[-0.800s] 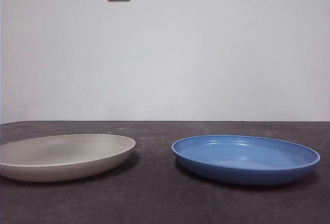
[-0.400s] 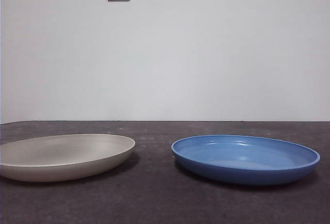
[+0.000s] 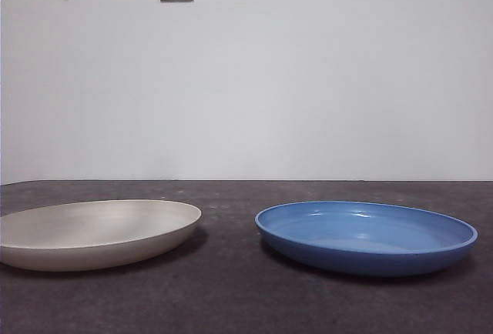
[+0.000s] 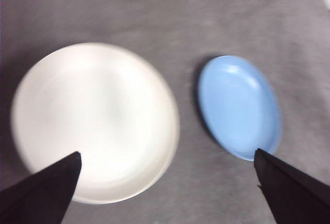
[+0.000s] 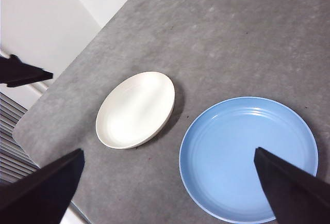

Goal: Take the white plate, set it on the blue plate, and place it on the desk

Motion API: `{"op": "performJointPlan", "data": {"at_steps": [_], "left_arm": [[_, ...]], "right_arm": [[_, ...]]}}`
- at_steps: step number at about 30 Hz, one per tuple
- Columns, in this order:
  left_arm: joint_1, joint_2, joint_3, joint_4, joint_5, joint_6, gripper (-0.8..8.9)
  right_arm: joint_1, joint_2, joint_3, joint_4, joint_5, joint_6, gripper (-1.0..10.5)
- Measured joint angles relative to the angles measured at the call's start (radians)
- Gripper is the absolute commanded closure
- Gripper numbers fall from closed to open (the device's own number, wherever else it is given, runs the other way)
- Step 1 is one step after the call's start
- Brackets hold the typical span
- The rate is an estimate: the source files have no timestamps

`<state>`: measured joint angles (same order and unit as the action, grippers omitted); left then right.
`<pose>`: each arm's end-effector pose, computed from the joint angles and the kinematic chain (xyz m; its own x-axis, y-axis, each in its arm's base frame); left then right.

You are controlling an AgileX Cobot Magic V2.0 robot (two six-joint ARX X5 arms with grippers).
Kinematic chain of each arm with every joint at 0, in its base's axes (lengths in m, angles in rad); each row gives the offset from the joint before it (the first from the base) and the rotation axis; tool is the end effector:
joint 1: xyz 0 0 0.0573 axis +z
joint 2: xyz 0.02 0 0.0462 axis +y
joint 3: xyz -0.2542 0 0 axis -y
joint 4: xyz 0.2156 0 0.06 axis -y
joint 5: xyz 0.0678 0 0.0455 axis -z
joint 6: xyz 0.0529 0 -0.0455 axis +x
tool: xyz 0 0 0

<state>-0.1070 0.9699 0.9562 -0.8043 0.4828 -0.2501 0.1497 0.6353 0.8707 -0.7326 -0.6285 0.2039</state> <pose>0.1675 -0.0427 0.2865 0.5525 -0.5263 -0.6464 0.2178 0.8397 -0.4975 0.1024 0.0469 0.3102 0.6153 0.6874 -0.3858 -0.5230 0.7222 0.4526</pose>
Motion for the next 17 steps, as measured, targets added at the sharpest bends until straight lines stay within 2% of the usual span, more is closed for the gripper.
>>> {"op": "performJointPlan", "data": {"at_steps": [4,12,17], "left_arm": [[0.072,0.121,0.014,-0.015,0.035,0.019,1.87],[0.112,0.354,0.045,-0.002,0.041,0.071,1.88],[0.127,0.496,0.045,0.073,0.041,0.085,1.92]], "right_arm": [[0.000,0.000,0.000,0.000,0.000,0.000,3.7],[0.000,0.000,0.000,0.000,0.000,0.000,3.7],[0.000,0.000,0.000,-0.001,0.000,0.000,3.7]]}}
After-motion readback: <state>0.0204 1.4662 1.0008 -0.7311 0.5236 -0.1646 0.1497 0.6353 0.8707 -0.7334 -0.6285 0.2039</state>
